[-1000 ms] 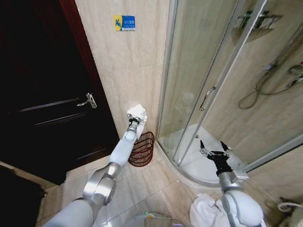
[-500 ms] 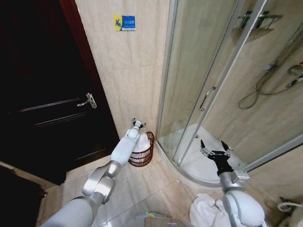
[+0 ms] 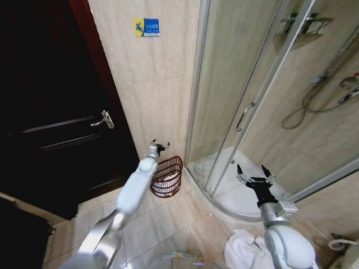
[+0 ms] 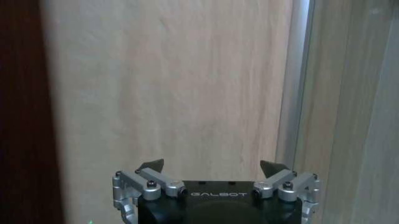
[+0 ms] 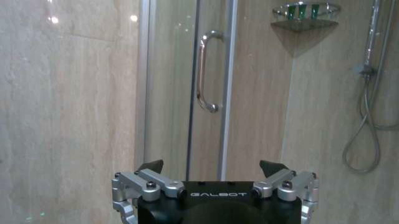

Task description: Discard the used towel into the hamper.

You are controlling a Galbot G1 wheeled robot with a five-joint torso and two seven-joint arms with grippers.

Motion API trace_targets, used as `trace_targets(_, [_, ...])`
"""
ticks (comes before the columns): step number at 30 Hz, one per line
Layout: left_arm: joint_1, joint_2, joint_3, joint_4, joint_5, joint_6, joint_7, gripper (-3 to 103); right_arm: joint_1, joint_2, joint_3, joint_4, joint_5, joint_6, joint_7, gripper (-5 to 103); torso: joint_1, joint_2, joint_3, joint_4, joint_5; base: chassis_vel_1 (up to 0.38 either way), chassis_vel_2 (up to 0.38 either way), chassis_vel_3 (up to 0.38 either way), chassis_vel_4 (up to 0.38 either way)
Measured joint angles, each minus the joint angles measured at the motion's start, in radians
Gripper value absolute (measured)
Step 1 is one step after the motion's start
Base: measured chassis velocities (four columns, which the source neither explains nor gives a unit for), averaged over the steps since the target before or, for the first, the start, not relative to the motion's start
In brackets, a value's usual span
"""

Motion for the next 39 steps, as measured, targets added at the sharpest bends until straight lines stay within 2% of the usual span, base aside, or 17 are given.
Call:
trace_targets(3, [0.185,0.039,-0.086,-0.197,-0.046,-0.027,-0.003,100,-0.01,0.004,0.003,0.011,0.002,-0.001,-0.012,100,0.0,0.0,0.0,-0.0003,-0.0002,0.0,0.0,0.0,0.0])
trace_targets(5, [0.23,0.039,-0.112,-0.244,-0.055,-0.031,-0.005,100,-0.015,0.007,0.004,0.012,0.002,-0.001,-0.017,100,0.0,0.0,0.0,-0.0003,-0.0002,0.0,0.0,0.0,0.0])
trace_targets(8, [0.403,0.009,-0.224,-0.421,-0.08,-0.037,-0.006,100,-0.035,0.016,0.011,0.021,0.004,0.004,-0.03,100,0.0,0.0,0.0,-0.0003,0.0001,0.0,0.0,0.0,0.0])
trace_targets(9, [0.403,0.009,-0.224,-0.421,-0.08,-0.037,-0.006,100,-0.035,0.016,0.011,0.021,0.004,0.004,-0.03,100,0.0,0.0,0.0,-0.0003,0.0001,0.0,0.0,0.0,0.0])
trace_targets(12, [0.558,-0.043,-0.335,-0.556,-0.082,-0.07,0.018,100,-0.045,0.022,0.032,0.027,0.003,0.005,-0.076,100,0.0,0.0,0.0,-0.0002,0.0001,0.0,0.0,0.0,0.0])
trace_targets(17, [0.628,-0.082,-0.395,-0.597,-0.027,-0.076,0.02,100,-0.048,0.035,0.03,0.043,0.002,0.006,-0.081,100,0.0,0.0,0.0,-0.0002,0.0001,0.0,0.0,0.0,0.0])
trace_targets(19, [0.657,-0.093,-0.424,-0.597,0.047,-0.084,0.024,100,-0.053,0.049,0.029,0.055,-0.003,0.01,-0.089,100,0.0,0.0,0.0,-0.0002,0.0,0.0,0.0,0.0,0.0])
trace_targets(21, [0.667,-0.094,-0.432,-0.595,0.067,-0.089,0.026,100,-0.058,0.055,0.031,0.059,-0.008,0.015,-0.097,100,0.0,0.0,0.0,-0.0002,0.0,0.0,0.0,0.0,0.0])
trace_targets(27, [0.685,-0.074,-0.426,-0.614,0.024,-0.091,0.027,100,-0.094,0.074,0.034,0.062,-0.013,0.039,-0.111,100,0.0,0.0,0.0,-0.0004,0.0001,0.0,0.0,0.0,0.0])
trace_targets(39, [0.656,-0.073,-0.362,-0.619,0.059,-0.075,0.023,100,-0.104,0.081,0.036,0.067,-0.013,0.046,-0.107,100,0.0,0.0,0.0,-0.0003,0.0001,0.0,0.0,0.0,0.0])
